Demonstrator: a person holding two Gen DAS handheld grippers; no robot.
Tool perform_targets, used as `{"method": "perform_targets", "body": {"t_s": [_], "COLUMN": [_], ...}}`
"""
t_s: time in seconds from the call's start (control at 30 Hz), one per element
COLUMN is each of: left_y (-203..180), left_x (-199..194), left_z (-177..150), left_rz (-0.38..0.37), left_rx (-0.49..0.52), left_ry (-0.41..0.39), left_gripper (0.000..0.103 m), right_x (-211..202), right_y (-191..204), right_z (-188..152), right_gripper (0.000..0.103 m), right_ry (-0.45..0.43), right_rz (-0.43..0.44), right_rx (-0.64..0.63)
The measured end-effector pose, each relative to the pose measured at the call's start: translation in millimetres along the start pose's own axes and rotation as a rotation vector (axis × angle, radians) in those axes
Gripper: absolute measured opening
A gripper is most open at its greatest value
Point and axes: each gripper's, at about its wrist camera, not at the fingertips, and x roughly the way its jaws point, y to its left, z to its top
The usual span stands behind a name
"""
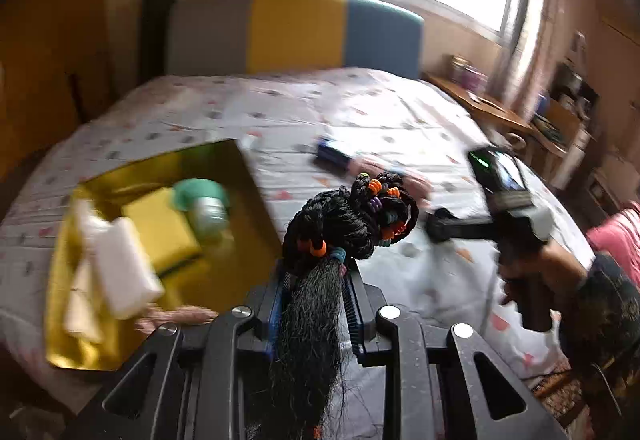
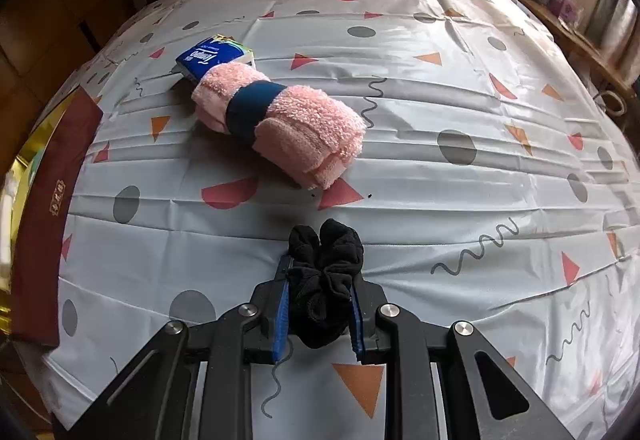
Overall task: Organize soft objects
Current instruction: 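Carry the hair extension over the gold tray with the left gripper while the right gripper holds the black scrunchie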
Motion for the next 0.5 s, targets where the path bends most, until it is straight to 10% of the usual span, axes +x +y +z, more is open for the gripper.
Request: {"method": "perform_targets", "body": {"t_s": [0.5], "left_y": [98], "left_x": [-22], "left_z": [-25], "left_rz": [0.214], "left_rx": [-0.180], "left_ry": [0.004], "left_gripper": [0.026], "right_x": [-1], "right_y": [11], "right_z": [-6], "right_gripper": [0.025], "right_ry": [-0.041], "right_rz": [-0.056], "right_rx": [-0.058]}}
